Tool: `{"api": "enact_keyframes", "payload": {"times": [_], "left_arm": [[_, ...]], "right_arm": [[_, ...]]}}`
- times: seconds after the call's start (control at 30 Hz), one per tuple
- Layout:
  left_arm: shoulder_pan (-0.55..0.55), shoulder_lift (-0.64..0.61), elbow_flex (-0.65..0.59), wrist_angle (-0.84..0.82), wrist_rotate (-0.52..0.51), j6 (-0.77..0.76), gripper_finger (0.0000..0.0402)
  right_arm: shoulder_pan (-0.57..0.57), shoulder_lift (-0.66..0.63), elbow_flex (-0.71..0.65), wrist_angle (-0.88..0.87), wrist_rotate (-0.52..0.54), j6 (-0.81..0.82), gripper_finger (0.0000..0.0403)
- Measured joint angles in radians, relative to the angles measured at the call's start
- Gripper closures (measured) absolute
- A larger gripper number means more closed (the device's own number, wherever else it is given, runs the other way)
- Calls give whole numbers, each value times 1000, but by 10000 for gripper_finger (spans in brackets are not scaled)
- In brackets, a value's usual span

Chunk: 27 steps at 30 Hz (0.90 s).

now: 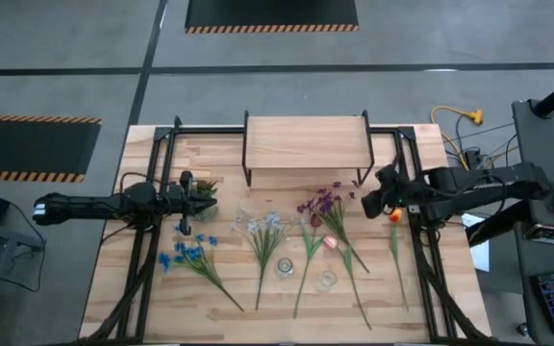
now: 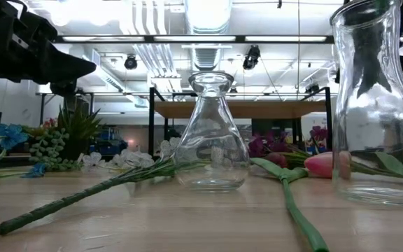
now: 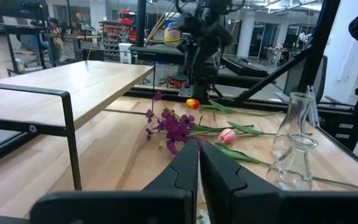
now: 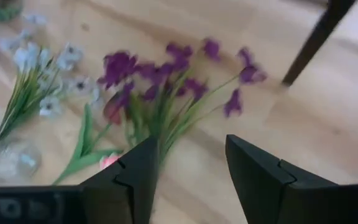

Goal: Pick and place flowers into a vace then onto a shelf
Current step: Put the yellow tulip into the right transparent vase

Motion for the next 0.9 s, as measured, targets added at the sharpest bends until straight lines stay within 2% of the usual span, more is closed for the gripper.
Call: {"api": "enact_keyframes", "payload": {"times": [0.13,0.27,0.43,0.9], "left_arm": [[0,0,1,0,0,0,402],[0,0,1,0,0,0,402],[0,0,1,0,0,0,402],[0,0,1,0,0,0,402]], "right_arm": [[101,70,27,-13,2,89,227],[185,137,35,-99,-9,231,226],[269,219,32,-194,-108,443,212],[369,444,31,-306,-281,648,134]]}}
